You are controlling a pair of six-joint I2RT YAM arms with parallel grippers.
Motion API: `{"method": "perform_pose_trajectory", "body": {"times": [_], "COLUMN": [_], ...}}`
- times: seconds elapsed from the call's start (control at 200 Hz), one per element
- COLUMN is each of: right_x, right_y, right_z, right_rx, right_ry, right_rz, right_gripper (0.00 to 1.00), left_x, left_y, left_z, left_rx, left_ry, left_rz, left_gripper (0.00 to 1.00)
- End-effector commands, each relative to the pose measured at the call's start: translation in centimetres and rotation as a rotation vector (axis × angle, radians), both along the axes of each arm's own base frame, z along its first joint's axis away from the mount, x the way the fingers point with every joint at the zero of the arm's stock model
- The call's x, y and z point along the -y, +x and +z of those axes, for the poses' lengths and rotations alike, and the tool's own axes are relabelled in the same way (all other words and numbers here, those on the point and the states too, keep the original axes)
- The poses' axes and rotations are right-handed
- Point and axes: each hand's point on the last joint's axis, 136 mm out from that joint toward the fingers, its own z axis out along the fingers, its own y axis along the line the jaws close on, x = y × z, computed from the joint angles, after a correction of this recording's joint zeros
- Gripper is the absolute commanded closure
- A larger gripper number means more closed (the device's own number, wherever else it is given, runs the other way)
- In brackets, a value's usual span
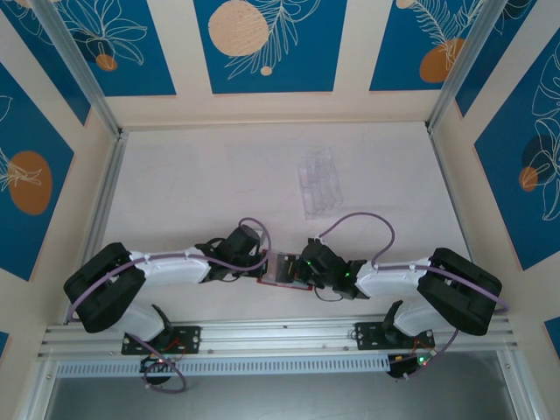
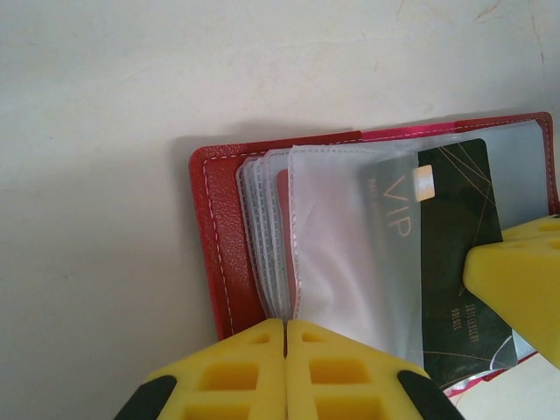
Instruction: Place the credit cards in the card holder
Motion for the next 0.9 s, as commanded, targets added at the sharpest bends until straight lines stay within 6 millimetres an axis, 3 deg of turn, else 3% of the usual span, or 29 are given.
{"method": "perform_pose_trajectory", "body": {"times": [0.0, 0.325, 0.665, 0.895], "right_x": [3.8, 3.3, 5.6, 5.3], "right_y": [-1.2, -1.0, -1.8, -1.7], "right_z": [-3.4, -3.6, -3.5, -3.4], "right_rx": [-0.079, -0.089, -0.1, -0.087], "right_ry": [-0.181, -0.197, -0.255, -0.278], "right_rz": [-0.041, -0.056, -0.104, -0.092], "right_gripper": [1.0, 1.0, 1.0, 1.0], "left_x": [-3.3, -3.2, -3.4, -3.3], "left_y": [-3.1, -3.1, -3.2, -3.1], "left_z": [-4.0, -3.9, -4.2, -4.1], "left_rx": [-0.122, -0.123, -0.127, -0.126], "left_ry": [0.168, 0.162, 0.167, 0.162], "left_rz": [-0.021, -0.017, -0.01, -0.011], "left_gripper": [0.94, 0.94, 0.94, 0.94]}}
